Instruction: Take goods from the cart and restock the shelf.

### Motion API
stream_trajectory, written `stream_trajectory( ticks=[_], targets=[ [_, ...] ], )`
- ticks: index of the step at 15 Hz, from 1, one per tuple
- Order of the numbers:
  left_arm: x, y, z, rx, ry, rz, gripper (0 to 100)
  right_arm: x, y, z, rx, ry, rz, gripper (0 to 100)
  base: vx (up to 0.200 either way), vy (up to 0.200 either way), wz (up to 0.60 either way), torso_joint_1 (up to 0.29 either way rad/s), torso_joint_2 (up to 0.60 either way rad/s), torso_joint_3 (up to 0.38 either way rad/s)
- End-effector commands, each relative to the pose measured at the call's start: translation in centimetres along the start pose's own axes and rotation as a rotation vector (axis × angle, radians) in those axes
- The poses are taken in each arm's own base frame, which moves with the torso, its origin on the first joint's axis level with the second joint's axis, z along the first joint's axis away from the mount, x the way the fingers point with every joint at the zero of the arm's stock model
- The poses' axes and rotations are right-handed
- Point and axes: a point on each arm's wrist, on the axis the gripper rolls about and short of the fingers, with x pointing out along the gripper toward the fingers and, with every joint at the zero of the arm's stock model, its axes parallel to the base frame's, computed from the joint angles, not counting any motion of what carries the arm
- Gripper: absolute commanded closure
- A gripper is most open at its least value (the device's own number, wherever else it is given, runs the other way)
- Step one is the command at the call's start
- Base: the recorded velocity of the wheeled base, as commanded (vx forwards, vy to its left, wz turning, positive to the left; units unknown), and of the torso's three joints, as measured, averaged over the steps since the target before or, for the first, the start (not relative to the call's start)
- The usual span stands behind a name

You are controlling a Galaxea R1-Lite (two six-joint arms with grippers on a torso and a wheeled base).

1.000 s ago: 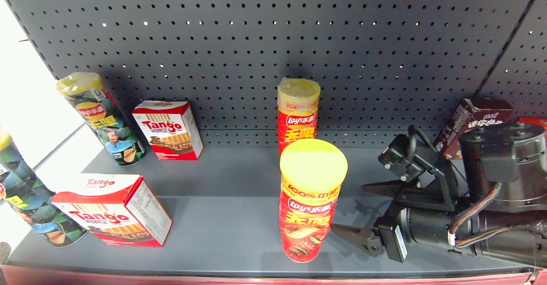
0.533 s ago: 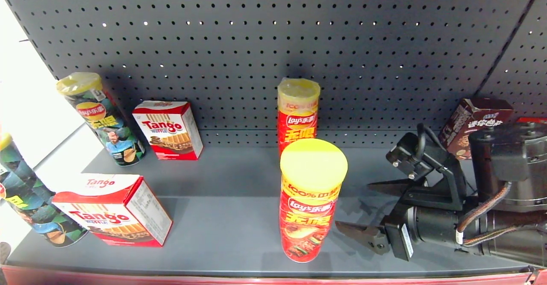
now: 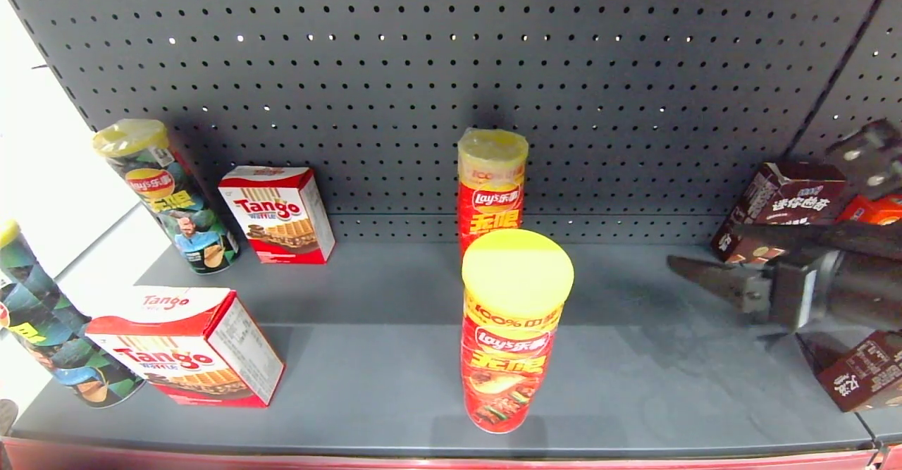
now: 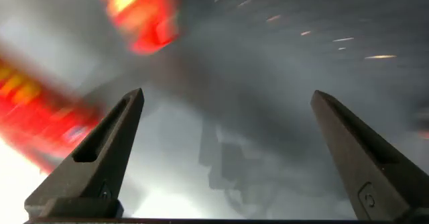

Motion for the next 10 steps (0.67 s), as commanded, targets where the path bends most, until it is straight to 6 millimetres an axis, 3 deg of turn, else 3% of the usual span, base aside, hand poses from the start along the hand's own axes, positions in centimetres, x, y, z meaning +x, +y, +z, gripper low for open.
stream_trajectory(
  ticks=[1,3,5,7,10],
  targets=[
    [0.0,0.0,0.0,0.000,0.001,-0.002,0,-6.5,-2.5,1.9,0.015,-0.195,-0.199,0,0.000,0.000,0.00,0.000,0.00,0.000],
    [0.0,0.0,0.0,0.000,0.001,-0.002,0,-10.8,-2.8,0.6,0.014,-0.263,-0.347,0,0.000,0.000,0.00,0.000,0.00,0.000],
    [0.0,0.0,0.0,0.000,0.003,-0.002,0,-13.8,-1.6,-2.4,0.012,-0.295,-0.430,0,0.000,0.000,0.00,0.000,0.00,0.000],
    [0.0,0.0,0.0,0.000,0.003,-0.002,0,-15.3,-0.8,-4.7,0.009,-0.308,-0.464,0,0.000,0.000,0.00,0.000,0.00,0.000],
    [0.0,0.0,0.0,0.000,0.001,-0.001,0,-18.3,1.3,-10.3,-0.002,-0.318,-0.508,0,0.000,0.000,0.00,0.000,0.00,0.000]
  ],
)
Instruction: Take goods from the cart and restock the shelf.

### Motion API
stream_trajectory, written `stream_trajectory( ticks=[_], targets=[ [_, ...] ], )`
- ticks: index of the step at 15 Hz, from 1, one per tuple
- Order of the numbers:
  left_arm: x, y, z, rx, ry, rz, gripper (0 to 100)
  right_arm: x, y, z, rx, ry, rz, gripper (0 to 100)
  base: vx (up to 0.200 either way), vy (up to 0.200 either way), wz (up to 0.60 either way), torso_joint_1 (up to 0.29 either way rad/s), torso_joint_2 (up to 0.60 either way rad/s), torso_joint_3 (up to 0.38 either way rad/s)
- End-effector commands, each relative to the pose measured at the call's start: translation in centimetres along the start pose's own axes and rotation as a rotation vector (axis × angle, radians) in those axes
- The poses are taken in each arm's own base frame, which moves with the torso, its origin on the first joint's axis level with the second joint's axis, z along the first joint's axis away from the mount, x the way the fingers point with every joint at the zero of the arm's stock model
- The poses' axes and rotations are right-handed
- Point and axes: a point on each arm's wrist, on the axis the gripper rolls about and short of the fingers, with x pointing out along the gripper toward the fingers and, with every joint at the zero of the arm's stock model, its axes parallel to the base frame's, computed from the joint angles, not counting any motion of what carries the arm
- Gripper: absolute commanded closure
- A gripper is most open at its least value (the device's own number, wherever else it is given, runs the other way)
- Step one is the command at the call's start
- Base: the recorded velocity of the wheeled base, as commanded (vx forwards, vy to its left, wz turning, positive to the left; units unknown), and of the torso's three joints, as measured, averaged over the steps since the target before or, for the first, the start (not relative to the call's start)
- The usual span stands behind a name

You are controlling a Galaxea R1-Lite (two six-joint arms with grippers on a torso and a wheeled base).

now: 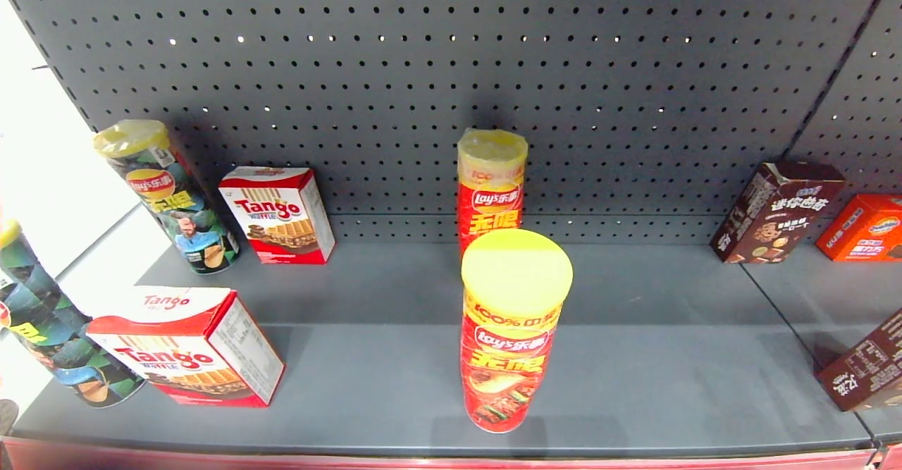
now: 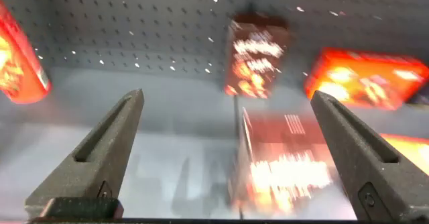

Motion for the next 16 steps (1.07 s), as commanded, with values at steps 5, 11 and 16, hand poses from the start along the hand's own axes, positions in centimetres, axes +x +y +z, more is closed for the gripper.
stream_trajectory(
  ticks=[5,11,16],
  targets=[
    [0.0,0.0,0.0,0.000,0.001,0.001,0,-7.5,0.7,-10.0,-0.003,0.012,-0.117,0,0.000,0.000,0.00,0.000,0.00,0.000],
    [0.0,0.0,0.0,0.000,0.001,0.002,0,-6.4,1.3,-14.1,0.037,0.116,0.016,0,0.000,0.000,0.00,0.000,0.00,0.000],
    [0.0,0.0,0.0,0.000,0.001,0.002,0,-6.3,1.3,-14.1,0.077,0.117,0.000,0,0.000,0.000,0.00,0.000,0.00,0.000]
  ],
)
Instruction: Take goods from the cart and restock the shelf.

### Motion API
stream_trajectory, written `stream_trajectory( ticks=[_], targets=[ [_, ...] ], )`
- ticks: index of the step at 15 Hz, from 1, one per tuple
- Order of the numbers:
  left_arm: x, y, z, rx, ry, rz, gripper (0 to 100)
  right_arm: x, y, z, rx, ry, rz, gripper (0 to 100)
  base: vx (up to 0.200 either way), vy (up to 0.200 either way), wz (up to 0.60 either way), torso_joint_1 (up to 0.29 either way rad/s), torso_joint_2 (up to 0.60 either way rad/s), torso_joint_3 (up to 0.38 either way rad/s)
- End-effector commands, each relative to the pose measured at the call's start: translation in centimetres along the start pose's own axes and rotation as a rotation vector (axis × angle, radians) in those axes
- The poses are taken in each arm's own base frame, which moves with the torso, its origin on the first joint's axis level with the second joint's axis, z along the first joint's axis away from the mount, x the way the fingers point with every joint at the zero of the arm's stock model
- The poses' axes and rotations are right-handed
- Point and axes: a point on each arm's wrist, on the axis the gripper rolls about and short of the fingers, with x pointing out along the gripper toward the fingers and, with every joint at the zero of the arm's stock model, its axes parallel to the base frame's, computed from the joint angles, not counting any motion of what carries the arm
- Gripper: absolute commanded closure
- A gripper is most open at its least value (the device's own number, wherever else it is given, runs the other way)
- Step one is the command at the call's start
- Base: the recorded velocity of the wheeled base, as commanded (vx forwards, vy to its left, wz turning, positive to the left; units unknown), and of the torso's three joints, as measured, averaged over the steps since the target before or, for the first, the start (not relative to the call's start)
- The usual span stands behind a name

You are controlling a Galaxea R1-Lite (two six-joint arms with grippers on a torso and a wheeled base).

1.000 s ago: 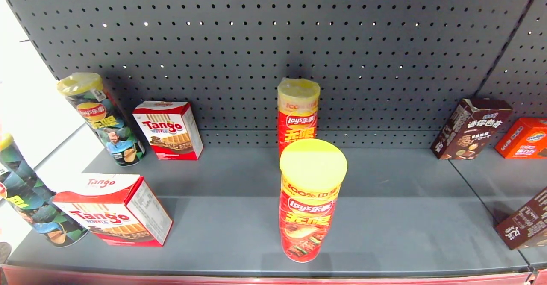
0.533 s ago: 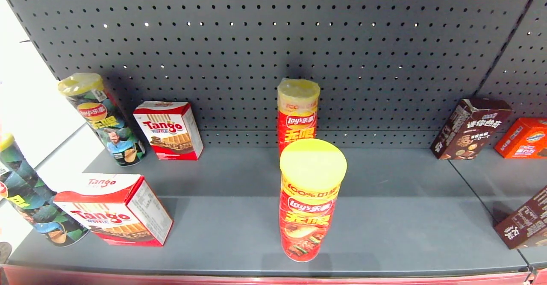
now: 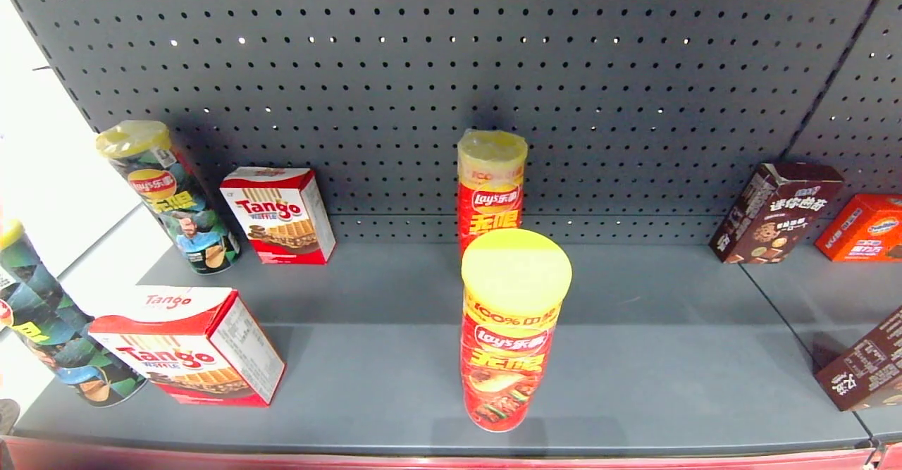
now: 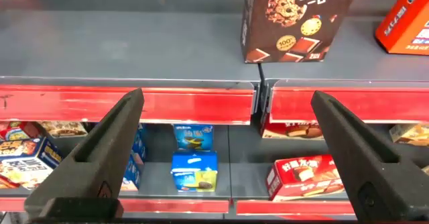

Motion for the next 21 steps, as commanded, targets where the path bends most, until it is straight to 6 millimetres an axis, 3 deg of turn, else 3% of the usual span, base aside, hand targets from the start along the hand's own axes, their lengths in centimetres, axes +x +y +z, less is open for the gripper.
stream_trajectory(
  ticks=[1,5,21],
  targets=[
    [0.01,0.01,0.02,0.001,0.000,0.002,0,0.03,0.00,-0.04,0.000,0.003,0.000,0,0.000,0.000,0.00,0.000,0.00,0.000],
    [0.00,0.17,0.01,0.011,0.004,0.077,0,0.03,0.00,-0.03,0.002,0.002,-0.002,0,0.000,0.000,0.00,0.000,0.00,0.000],
    [0.00,0.11,0.01,-0.024,0.000,0.050,0,0.01,0.00,-0.03,0.000,0.000,0.001,0,0.000,0.000,0.00,0.000,0.00,0.000]
  ],
)
